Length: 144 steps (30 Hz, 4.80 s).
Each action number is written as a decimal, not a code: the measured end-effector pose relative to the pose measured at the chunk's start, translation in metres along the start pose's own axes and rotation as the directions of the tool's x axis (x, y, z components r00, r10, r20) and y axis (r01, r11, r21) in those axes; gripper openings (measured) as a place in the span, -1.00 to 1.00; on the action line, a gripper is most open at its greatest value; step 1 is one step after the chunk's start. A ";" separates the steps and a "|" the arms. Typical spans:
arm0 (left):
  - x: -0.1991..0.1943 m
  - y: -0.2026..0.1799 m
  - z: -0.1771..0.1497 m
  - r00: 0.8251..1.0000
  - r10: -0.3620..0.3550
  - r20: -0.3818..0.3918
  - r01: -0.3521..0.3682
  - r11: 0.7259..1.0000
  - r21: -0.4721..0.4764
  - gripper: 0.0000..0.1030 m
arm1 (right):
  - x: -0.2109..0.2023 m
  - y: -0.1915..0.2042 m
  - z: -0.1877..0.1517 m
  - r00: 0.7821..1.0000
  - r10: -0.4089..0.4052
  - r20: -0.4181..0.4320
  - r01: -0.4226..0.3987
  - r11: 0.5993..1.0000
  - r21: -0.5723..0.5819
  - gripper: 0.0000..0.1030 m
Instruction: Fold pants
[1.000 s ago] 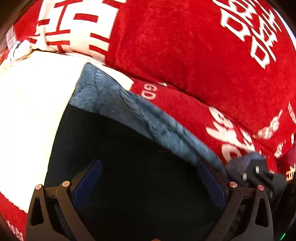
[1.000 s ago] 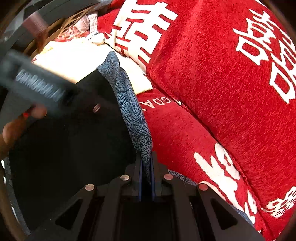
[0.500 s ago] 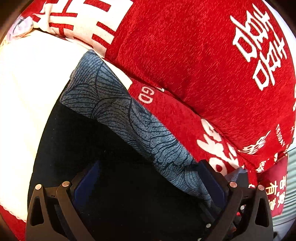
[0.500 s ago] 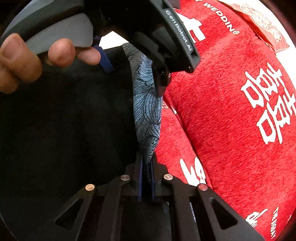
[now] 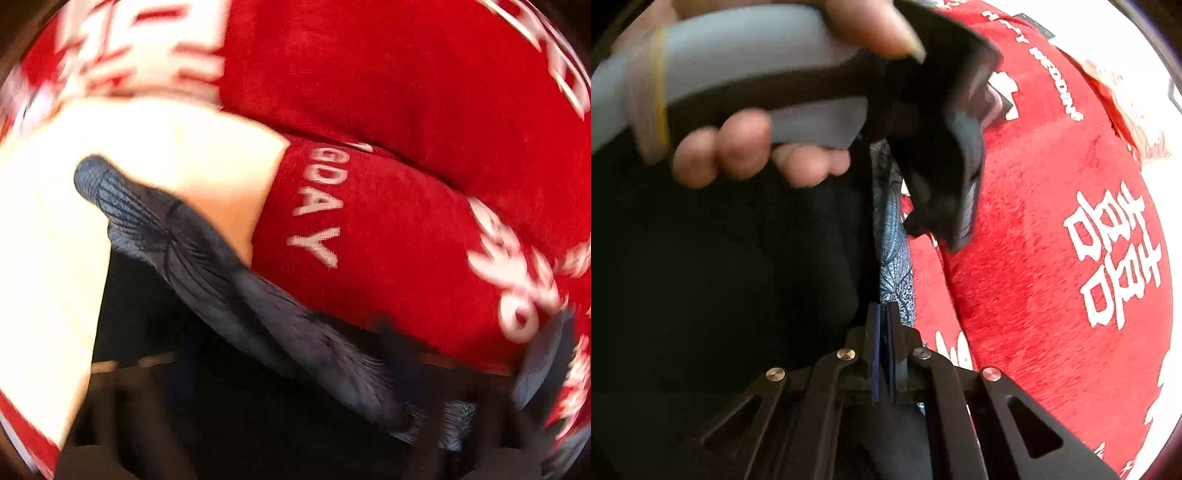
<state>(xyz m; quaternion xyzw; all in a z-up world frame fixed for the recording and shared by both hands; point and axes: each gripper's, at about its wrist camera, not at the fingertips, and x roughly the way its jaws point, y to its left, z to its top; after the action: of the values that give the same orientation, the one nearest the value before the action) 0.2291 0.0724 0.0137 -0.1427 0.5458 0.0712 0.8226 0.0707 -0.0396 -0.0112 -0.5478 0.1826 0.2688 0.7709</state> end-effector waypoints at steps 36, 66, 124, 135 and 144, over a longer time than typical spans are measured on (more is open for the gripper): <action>-0.167 0.024 -0.153 0.959 -0.222 0.178 0.221 0.975 0.025 -0.79 | -0.131 -0.041 -0.020 0.977 0.193 0.088 -0.212 0.856 0.472 -0.80; -0.168 0.136 -0.259 0.925 -0.352 0.145 0.379 0.887 -0.265 -0.30 | -0.184 0.005 -0.053 0.947 0.251 0.201 -0.315 0.603 0.733 0.55; -0.090 -0.105 -0.220 0.996 0.003 -0.084 0.027 0.935 0.353 0.61 | -0.227 -0.053 -0.417 0.961 0.199 -0.194 0.267 -0.467 0.843 -0.38; -0.092 -0.103 -0.218 0.995 -0.002 -0.098 0.034 0.944 0.327 0.61 | -0.235 -0.036 -0.475 0.992 -0.049 0.120 -0.120 -0.693 0.711 0.61; -0.092 -0.093 -0.220 0.995 0.017 -0.096 0.014 0.950 0.313 0.61 | -0.262 -0.038 -0.501 0.982 -0.183 0.051 -0.172 -0.743 0.647 0.77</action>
<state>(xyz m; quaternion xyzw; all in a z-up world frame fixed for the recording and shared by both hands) 0.0250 -0.0810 0.0326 -0.0133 0.5897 -0.0226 0.8072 -0.1062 -0.5780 0.0013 0.5545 0.2363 -0.0315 0.7973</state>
